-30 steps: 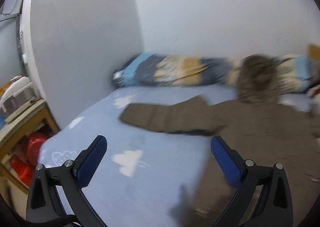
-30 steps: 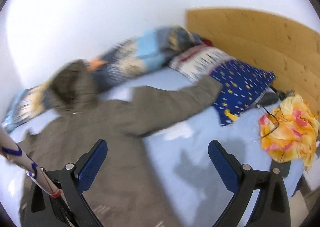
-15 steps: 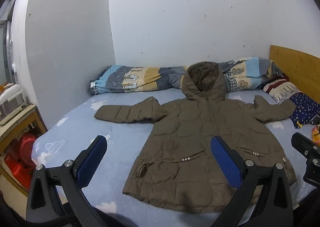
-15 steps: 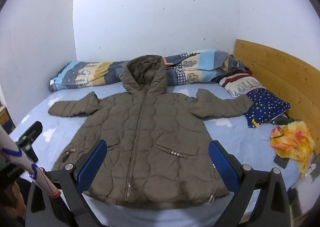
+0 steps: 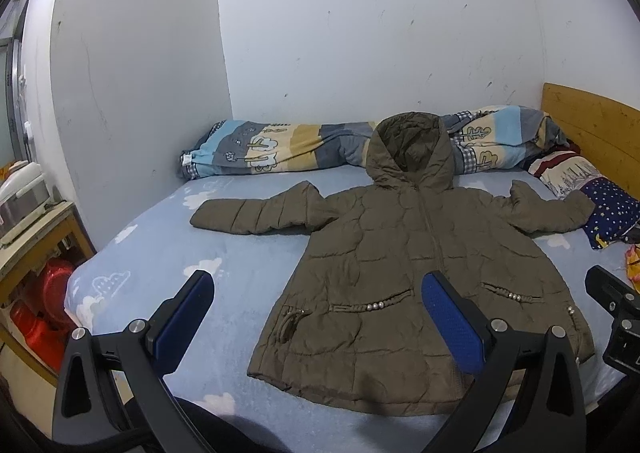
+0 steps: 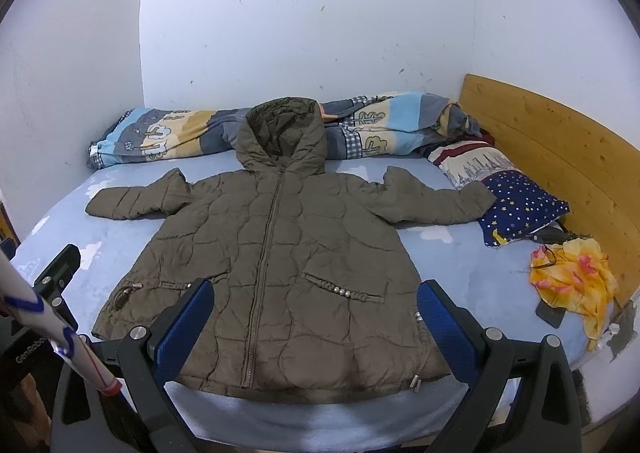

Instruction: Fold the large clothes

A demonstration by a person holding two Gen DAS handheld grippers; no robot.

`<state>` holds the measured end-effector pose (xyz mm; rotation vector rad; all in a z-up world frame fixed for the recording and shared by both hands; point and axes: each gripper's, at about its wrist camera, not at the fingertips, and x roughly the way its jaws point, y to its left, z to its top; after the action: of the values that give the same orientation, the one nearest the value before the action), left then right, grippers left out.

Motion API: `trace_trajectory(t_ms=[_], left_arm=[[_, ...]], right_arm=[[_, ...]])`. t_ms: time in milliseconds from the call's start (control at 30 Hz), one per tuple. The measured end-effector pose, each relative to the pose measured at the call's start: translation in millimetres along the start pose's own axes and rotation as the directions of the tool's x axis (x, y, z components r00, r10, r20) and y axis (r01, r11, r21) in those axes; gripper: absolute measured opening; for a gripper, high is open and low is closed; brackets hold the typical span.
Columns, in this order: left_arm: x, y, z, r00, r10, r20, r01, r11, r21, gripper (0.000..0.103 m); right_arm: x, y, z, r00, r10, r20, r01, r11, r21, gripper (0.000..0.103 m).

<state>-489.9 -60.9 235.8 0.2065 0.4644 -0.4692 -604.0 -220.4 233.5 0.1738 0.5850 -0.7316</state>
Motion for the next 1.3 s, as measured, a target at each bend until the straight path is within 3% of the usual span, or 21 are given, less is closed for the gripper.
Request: trace_trajectory(t_ms=[1300], left_arm=[[53, -5, -13, 0.994, 0.0, -0.113, 0.002, 1.0, 0.019, 0.103]], right_arm=[[50, 2, -10, 0.993, 0.029, -0.113, -0.031, 0.999, -0.013, 0.103]])
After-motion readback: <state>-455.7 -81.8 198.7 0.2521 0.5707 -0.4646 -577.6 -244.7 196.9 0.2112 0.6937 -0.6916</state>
